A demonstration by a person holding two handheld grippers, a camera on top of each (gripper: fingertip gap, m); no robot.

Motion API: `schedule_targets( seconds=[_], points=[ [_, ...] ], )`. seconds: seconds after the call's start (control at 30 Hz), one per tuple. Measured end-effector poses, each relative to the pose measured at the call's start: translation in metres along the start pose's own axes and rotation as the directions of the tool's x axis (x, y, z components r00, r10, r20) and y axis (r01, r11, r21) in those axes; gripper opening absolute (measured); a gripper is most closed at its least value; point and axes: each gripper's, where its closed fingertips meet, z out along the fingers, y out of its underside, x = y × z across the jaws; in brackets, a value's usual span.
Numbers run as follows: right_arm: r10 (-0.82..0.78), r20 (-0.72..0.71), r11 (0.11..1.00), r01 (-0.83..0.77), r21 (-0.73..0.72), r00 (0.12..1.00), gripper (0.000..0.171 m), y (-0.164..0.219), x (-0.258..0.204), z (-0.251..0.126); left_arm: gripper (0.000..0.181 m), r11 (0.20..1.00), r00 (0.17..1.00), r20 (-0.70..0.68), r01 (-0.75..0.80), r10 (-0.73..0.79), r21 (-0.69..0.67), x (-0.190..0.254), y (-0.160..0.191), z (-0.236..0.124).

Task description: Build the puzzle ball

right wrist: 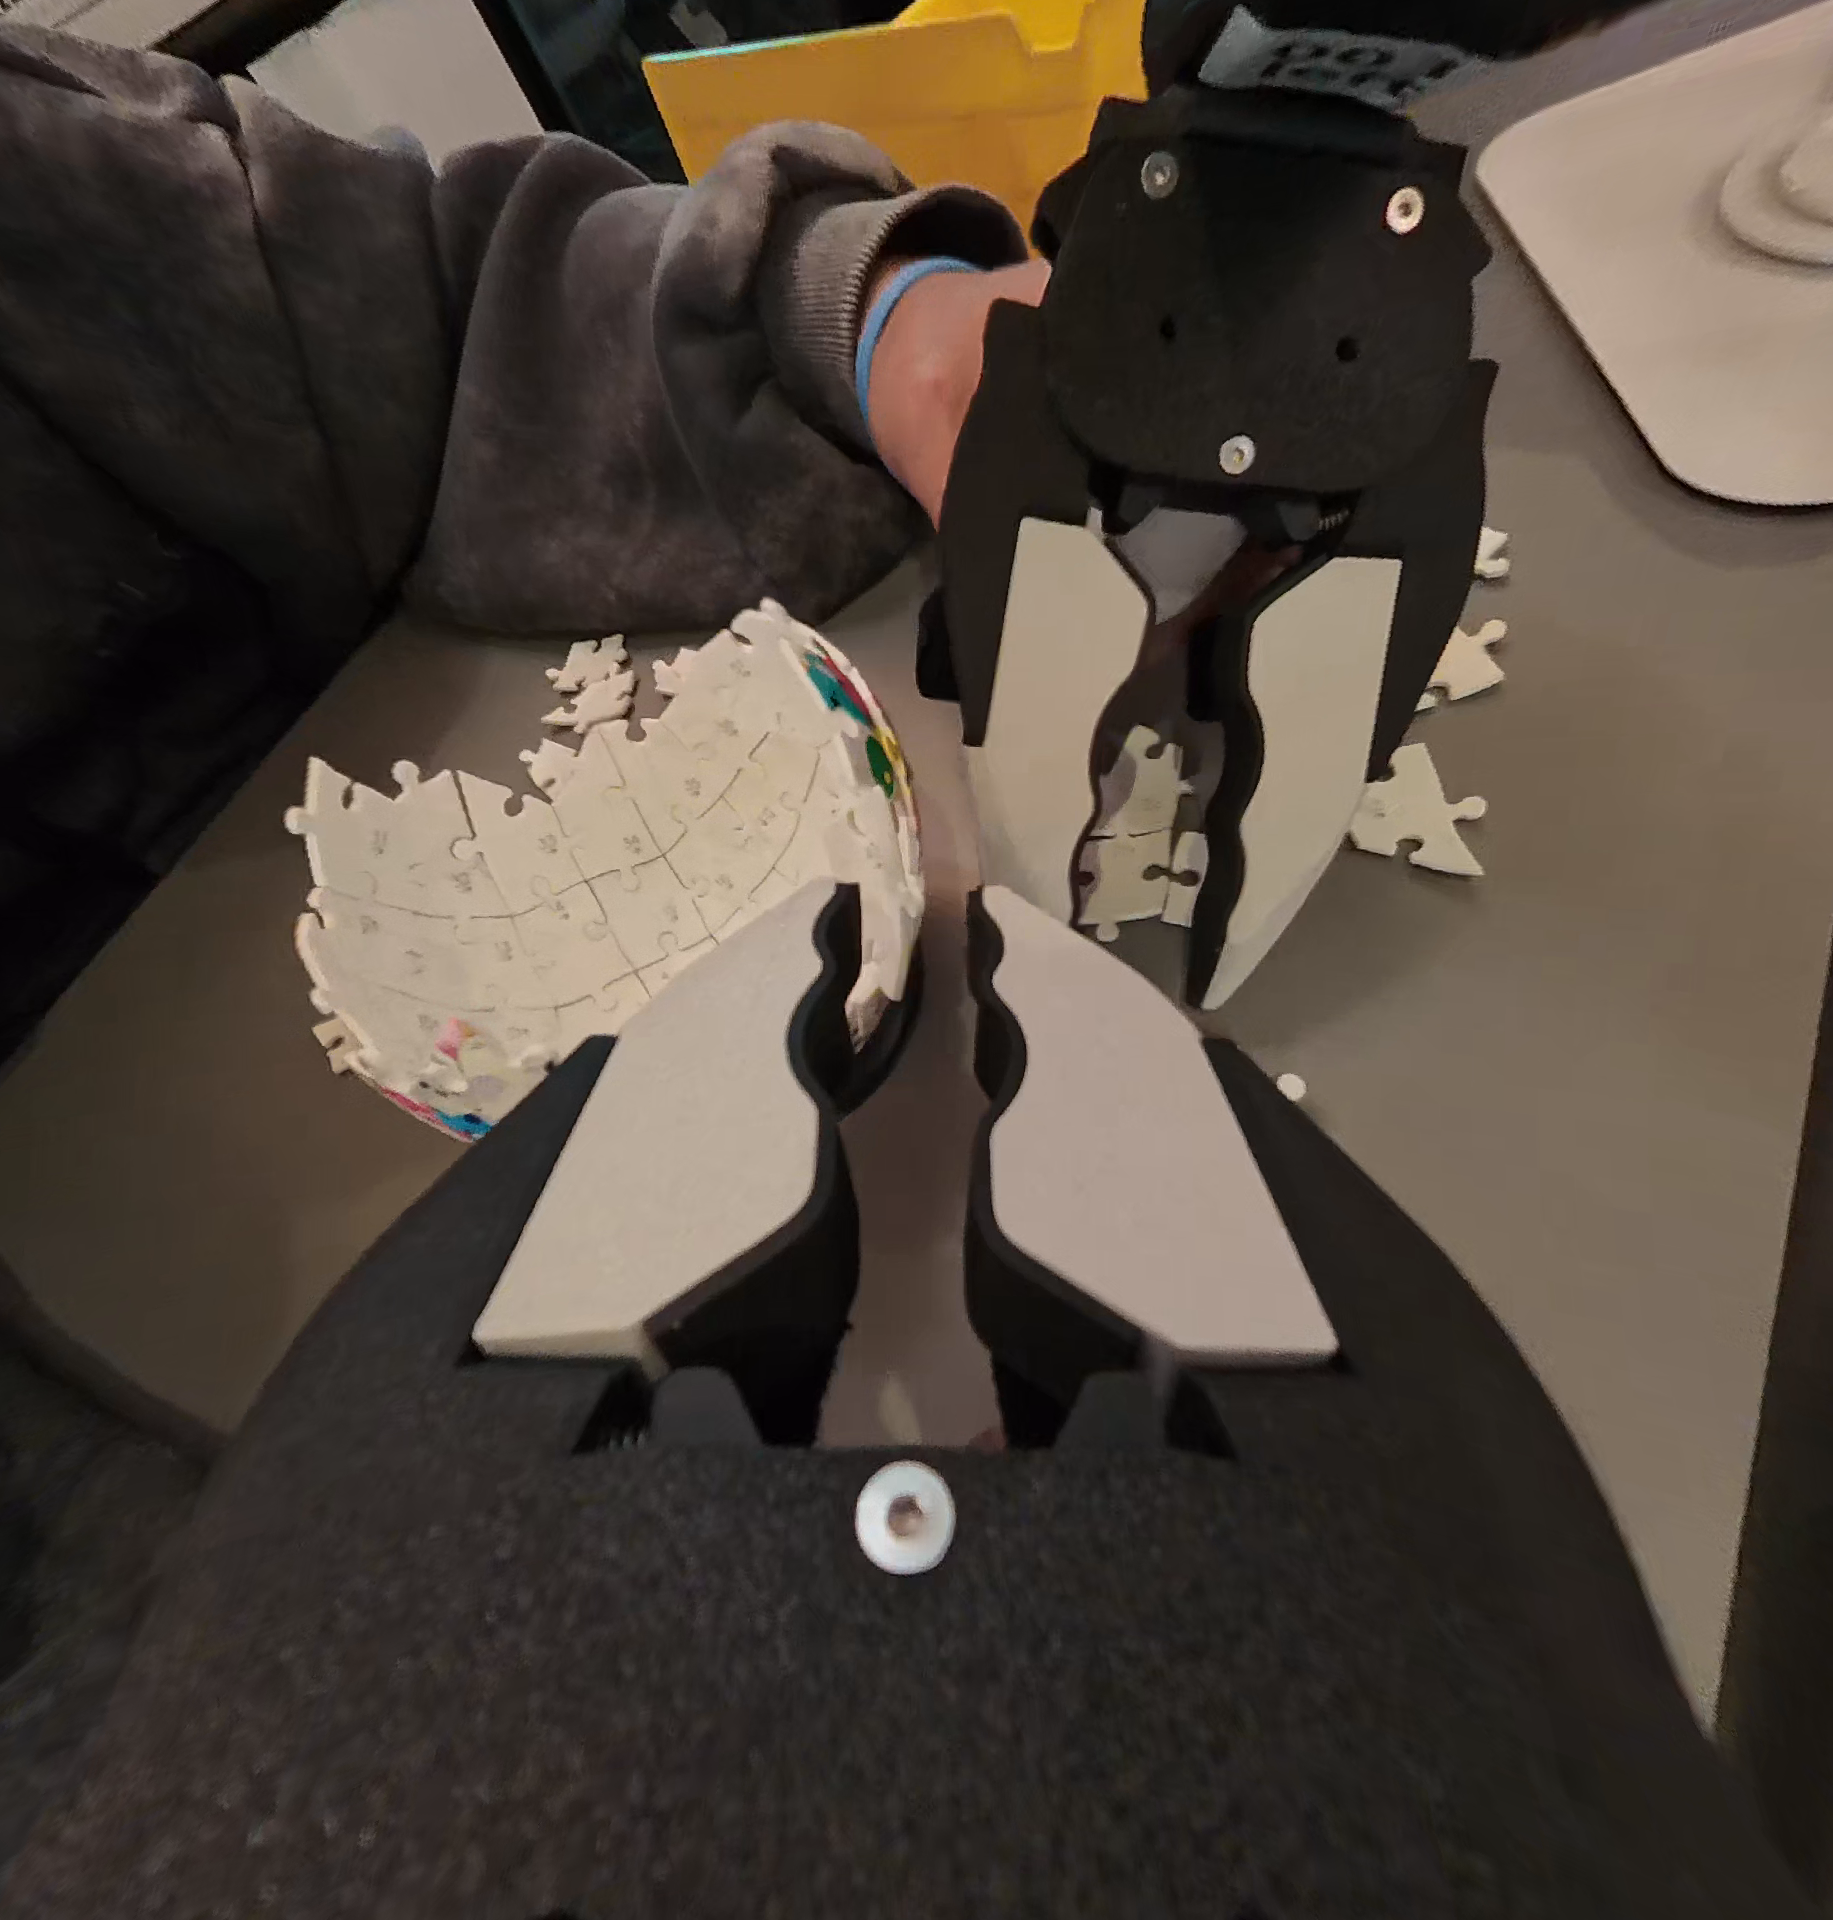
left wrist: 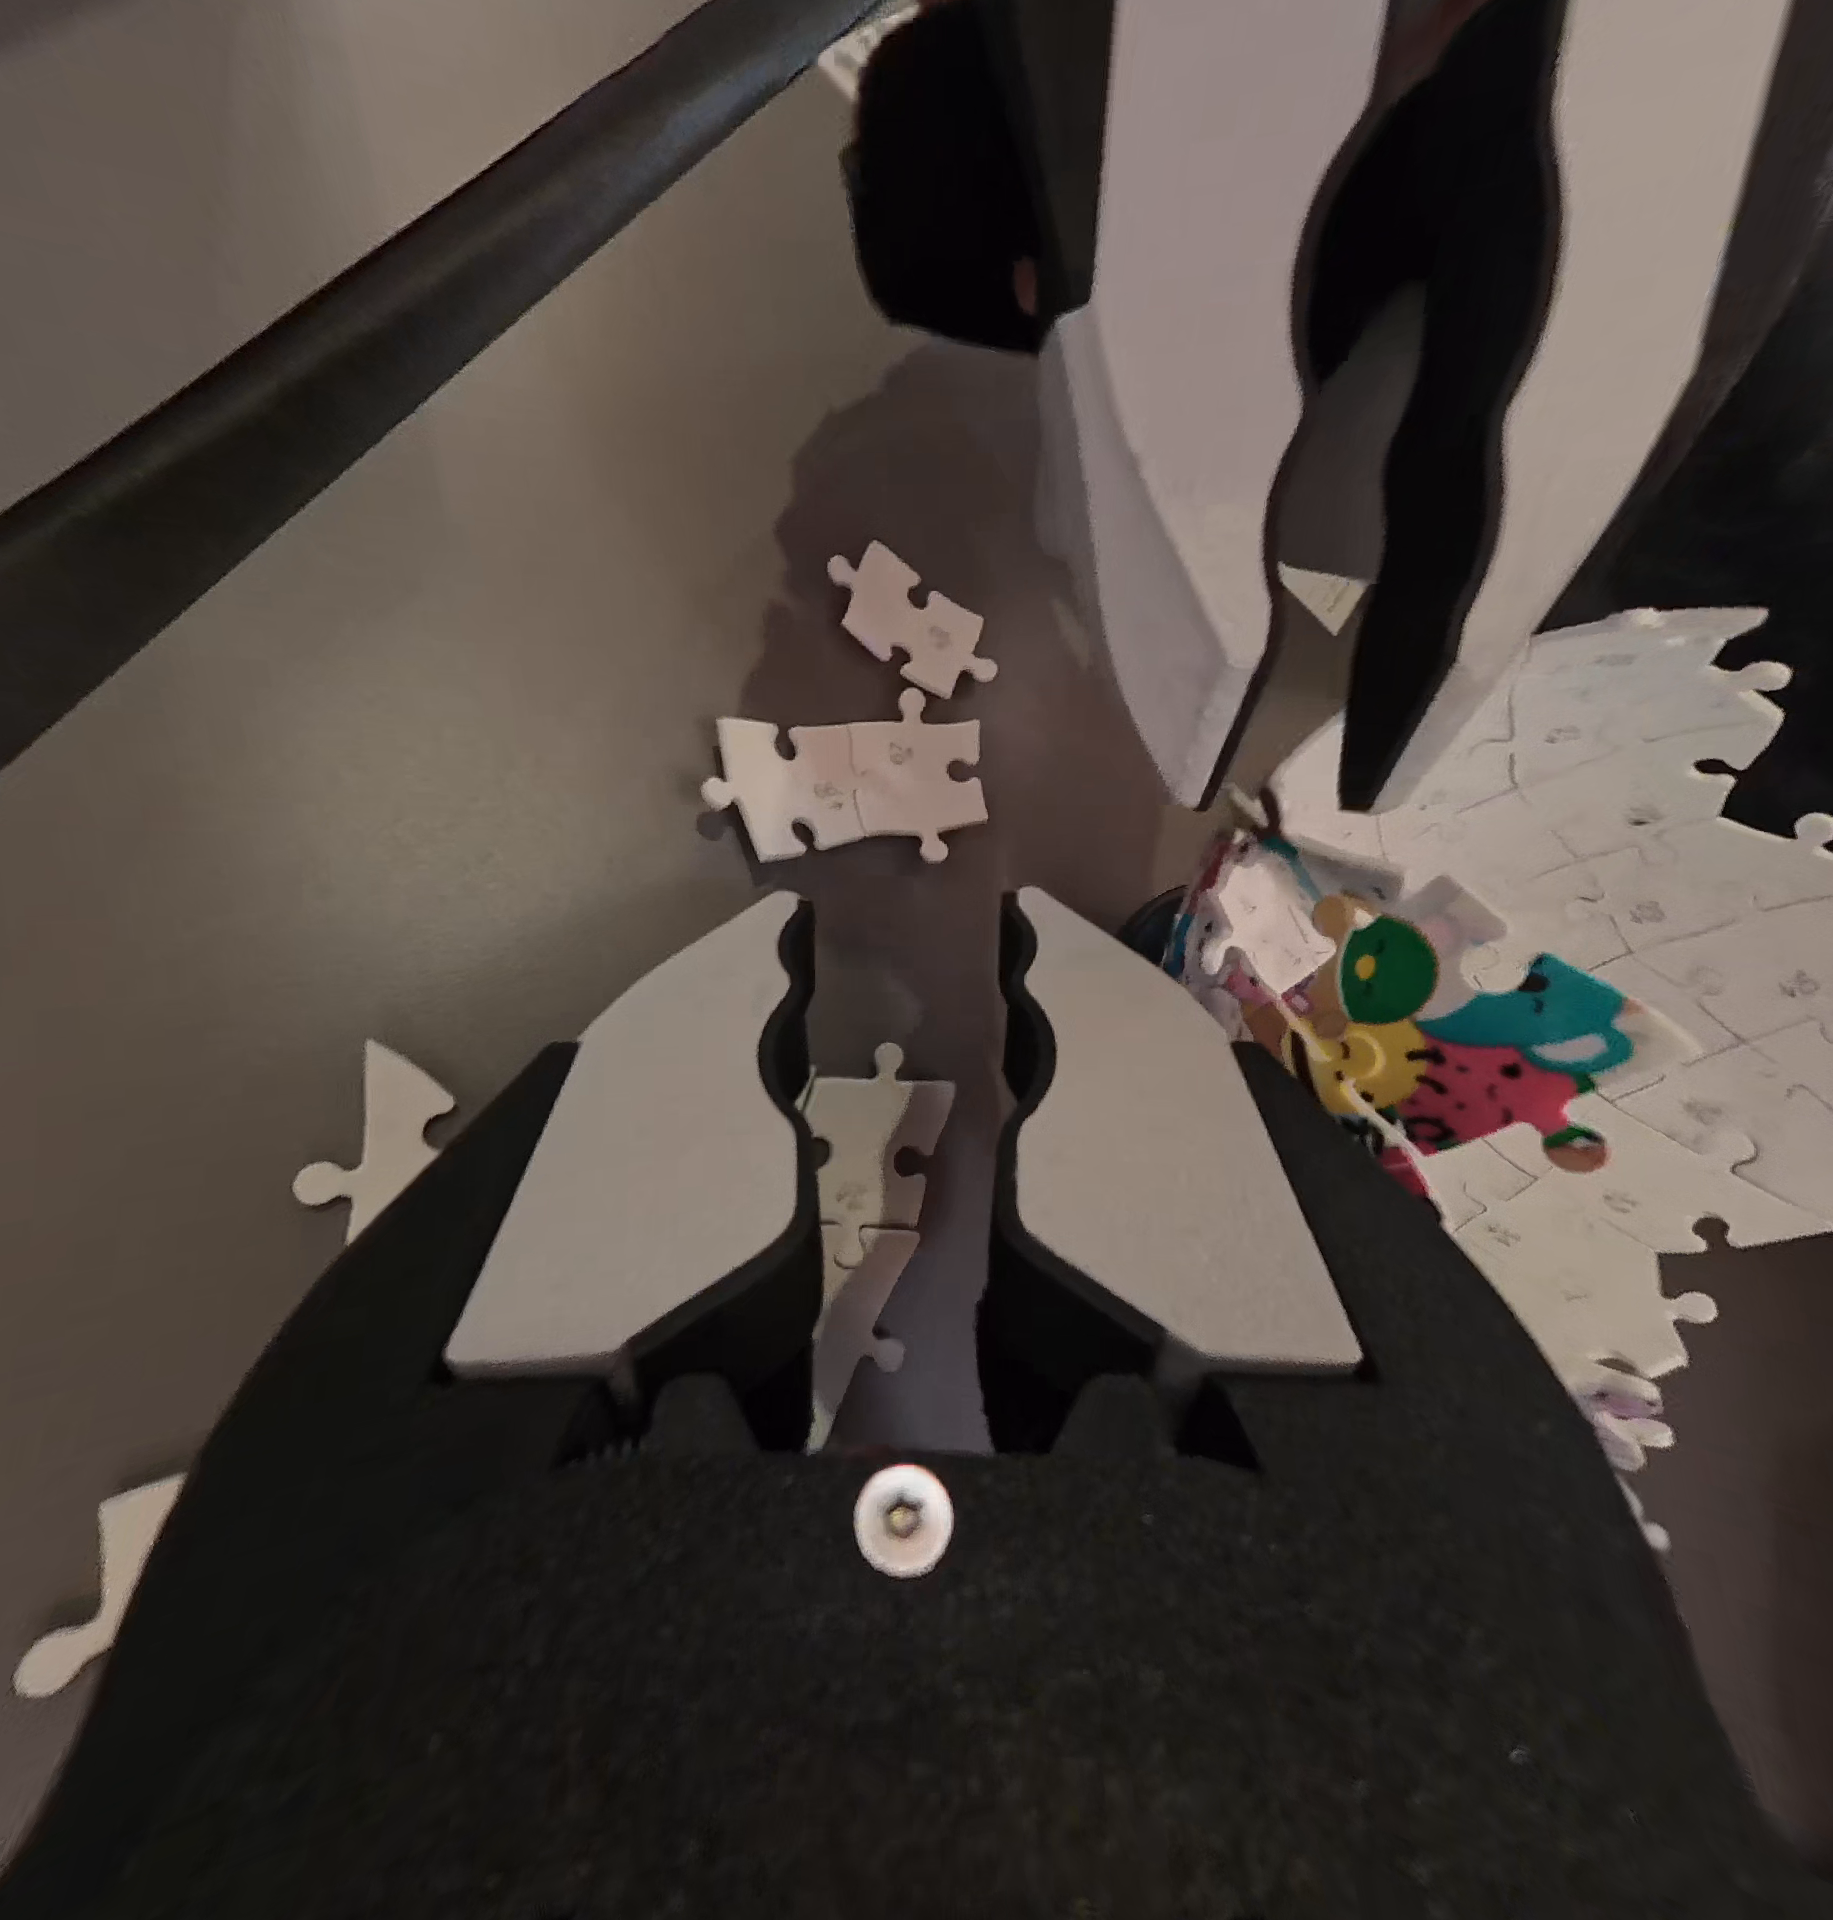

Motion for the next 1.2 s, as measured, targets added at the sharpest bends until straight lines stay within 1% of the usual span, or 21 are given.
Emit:
schedule_targets(
  seconds=[0.13, 0.23, 0.33, 0.43, 0.6, 0.63, 0.7, 0.73, 0.8, 0.87, 1.0, 1.2],
  points=[
    [0.024, 0.020, 1.000, -0.024, -0.002, 1.000, 0.018, 0.005, 0.002, 0.004, 0.033, 0.998, 0.999, -0.014, -0.040, 0.041, 0.049, 0.005, -0.005, -0.001],
    [0.026, 0.041, 1.000, -0.026, 0.013, 0.999, 0.007, 0.005, 0.001, 0.005, 0.033, 0.997, 0.999, -0.014, -0.047, 0.048, 0.059, 0.005, -0.005, -0.001],
    [0.019, 0.040, 1.000, -0.020, 0.016, 0.999, 0.000, 0.006, 0.000, 0.004, 0.033, 0.999, 0.999, -0.016, -0.032, 0.032, 0.042, 0.004, -0.001, 0.001],
    [0.009, 0.027, 1.000, -0.010, 0.019, 1.000, 0.000, 0.006, 0.000, 0.005, 0.032, 0.998, 0.999, 0.007, -0.046, 0.046, 0.052, 0.003, -0.003, 0.000],
    [0.000, 0.014, 1.000, -0.001, 0.022, 1.000, 0.000, 0.003, -0.003, 0.002, 0.032, 0.998, 1.000, 0.010, -0.027, 0.026, 0.060, 0.001, -0.003, -0.001],
    [0.000, 0.012, 1.000, 0.000, 0.029, 1.000, 0.002, 0.002, -0.003, 0.000, 0.032, 0.998, 1.000, 0.012, -0.027, 0.026, 0.061, 0.000, -0.003, -0.002],
    [-0.006, 0.005, 0.999, 0.006, 0.051, 1.000, 0.014, -0.001, -0.001, -0.001, 0.032, 0.998, 1.000, 0.016, -0.026, 0.025, 0.058, 0.000, -0.003, -0.001],
    [-0.009, 0.013, 0.999, 0.009, 0.047, 1.000, 0.014, 0.000, 0.000, 0.000, 0.032, 0.998, 1.000, 0.018, -0.025, 0.024, 0.057, 0.000, -0.003, -0.001],
    [0.010, 0.054, 1.000, -0.012, 0.023, 0.998, 0.015, 0.003, -0.001, 0.002, 0.032, 0.998, 1.000, 0.016, -0.025, 0.024, 0.054, 0.000, -0.003, -0.001],
    [0.058, 0.107, 0.998, -0.060, 0.019, 0.993, 0.023, 0.004, -0.002, 0.005, 0.032, 0.998, 1.000, 0.014, -0.025, 0.025, 0.055, 0.000, -0.003, -0.001],
    [0.125, 0.176, 0.991, -0.133, 0.031, 0.976, 0.024, 0.005, 0.000, 0.008, 0.032, 0.998, 1.000, 0.009, -0.021, 0.020, 0.052, 0.000, -0.003, 0.000],
    [0.118, 0.191, 0.991, -0.128, 0.040, 0.974, 0.021, 0.004, 0.001, 0.013, 0.032, 0.999, 1.000, 0.007, -0.022, 0.022, 0.050, 0.000, -0.003, 0.000]
  ],
)
